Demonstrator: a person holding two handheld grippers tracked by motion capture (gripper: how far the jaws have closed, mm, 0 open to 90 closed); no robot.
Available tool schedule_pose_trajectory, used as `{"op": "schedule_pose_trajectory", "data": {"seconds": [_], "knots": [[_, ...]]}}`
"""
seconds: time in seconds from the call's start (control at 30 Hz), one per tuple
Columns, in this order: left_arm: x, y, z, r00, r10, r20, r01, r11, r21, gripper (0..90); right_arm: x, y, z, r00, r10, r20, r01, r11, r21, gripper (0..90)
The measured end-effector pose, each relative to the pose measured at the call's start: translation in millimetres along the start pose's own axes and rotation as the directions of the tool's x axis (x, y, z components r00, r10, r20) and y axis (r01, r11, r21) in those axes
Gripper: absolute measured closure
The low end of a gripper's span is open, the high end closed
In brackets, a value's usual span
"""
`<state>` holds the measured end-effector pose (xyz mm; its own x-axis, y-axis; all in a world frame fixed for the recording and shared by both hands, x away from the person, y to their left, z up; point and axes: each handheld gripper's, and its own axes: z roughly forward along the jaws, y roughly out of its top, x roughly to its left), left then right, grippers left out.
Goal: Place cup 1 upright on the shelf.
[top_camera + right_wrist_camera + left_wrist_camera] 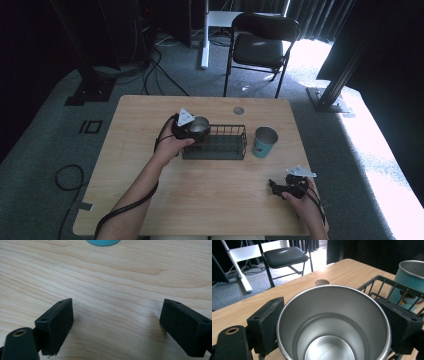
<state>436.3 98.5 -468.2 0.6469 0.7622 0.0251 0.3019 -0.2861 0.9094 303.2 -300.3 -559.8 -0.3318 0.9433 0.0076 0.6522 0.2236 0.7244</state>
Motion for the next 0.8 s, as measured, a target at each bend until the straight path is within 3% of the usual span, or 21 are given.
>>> {"op": "schedule_pose_trajectory", "data": {"seconds": [0.47, 0.63, 0.8], "knots": [[-6.6, -11.4, 3.5, 0.9983, 0.056, 0.017, -0.056, 0.9982, 0.020, 13.8, 0.0, 0.0, 0.0, 1.0000, -0.001, 0.000, 0.001, 1.000, 0.000, 11.3], [-7.4, -10.9, 3.1, 0.9984, 0.052, 0.021, -0.053, 0.9977, 0.042, 9.6, 0.0, 0.0, 0.0, 1.0000, 0.000, 0.000, 0.000, 1.000, 0.000, 11.3], [-6.7, -7.0, -2.6, 0.9980, 0.057, 0.029, -0.057, 0.9981, 0.022, 3.4, 0.0, 0.0, 0.0, 1.0000, -0.001, 0.000, 0.001, 1.000, 0.000, 11.3]]}}
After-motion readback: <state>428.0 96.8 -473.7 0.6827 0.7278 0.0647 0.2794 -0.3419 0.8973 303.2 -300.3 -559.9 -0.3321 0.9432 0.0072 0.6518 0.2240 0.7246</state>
